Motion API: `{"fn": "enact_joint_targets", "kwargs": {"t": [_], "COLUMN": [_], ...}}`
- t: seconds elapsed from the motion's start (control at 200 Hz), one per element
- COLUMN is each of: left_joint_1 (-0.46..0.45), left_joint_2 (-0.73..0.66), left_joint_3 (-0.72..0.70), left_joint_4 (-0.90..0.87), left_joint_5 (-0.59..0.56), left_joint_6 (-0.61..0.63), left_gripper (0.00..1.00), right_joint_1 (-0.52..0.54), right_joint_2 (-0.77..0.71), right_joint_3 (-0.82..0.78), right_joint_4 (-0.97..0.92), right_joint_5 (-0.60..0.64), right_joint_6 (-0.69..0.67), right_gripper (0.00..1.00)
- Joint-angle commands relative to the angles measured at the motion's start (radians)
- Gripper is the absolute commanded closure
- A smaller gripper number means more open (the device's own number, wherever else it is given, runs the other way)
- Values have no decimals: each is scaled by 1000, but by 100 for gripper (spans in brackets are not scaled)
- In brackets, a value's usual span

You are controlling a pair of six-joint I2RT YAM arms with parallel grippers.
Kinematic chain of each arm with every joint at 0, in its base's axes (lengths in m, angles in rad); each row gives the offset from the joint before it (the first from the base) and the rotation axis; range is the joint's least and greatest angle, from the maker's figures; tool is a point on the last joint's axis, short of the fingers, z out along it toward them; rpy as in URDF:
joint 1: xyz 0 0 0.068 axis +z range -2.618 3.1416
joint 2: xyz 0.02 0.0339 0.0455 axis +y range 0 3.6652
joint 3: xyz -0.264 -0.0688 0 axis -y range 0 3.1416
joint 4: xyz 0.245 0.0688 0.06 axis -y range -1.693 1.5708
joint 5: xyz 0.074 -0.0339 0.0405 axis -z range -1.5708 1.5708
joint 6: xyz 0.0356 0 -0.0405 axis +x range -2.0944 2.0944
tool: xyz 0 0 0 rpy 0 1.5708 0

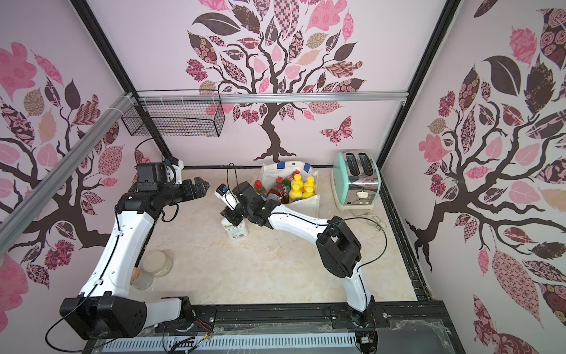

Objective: Pack dish soap into the shopping bag
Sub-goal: Pick up the bottle of dish soap at the center of the board, then place the bottle of dish soap in the shopping bag.

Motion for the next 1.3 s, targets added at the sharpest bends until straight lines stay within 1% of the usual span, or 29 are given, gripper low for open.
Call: {"fn": "enact_joint_targets", "kwargs": {"t": [0.0,0.19,0.365,0.465,0.69,0.74,0.84,0.97,1.085,1.296], "left_joint_1": [6,7,7,5,6,6,6,4,-8,-63], "left_joint_2": [-20,-20,-23,-23,-15,-13,-8,0,10,30], "left_joint_3": [10,19,23,30,58,66,77,85,101,121], "left_joint_4": [1,-4,-10,-13,-25,-26,-23,-11,-10,-13], "left_joint_5": [-10,-16,-33,-37,-21,-12,9,68,83,67], "left_joint_6": [9,12,16,20,15,15,9,-3,3,18], "left_gripper": [3,3,3,3,3,3,3,3,3,3], "right_joint_1": [4,4,5,5,5,5,2,-2,-20,-84], "right_joint_2": [-20,-66,-122,-147,-128,-115,-85,-48,-62,-98], "right_joint_3": [31,55,112,189,482,573,721,878,899,861], "right_joint_4": [-45,-83,-167,-244,-469,-512,-572,-611,-589,-600], "right_joint_5": [21,57,126,177,330,359,417,484,530,550], "right_joint_6": [-1,-2,-4,-2,8,6,1,-14,-17,14], "right_gripper": [81,100,100,100,100,100,100,100,100,100]}}
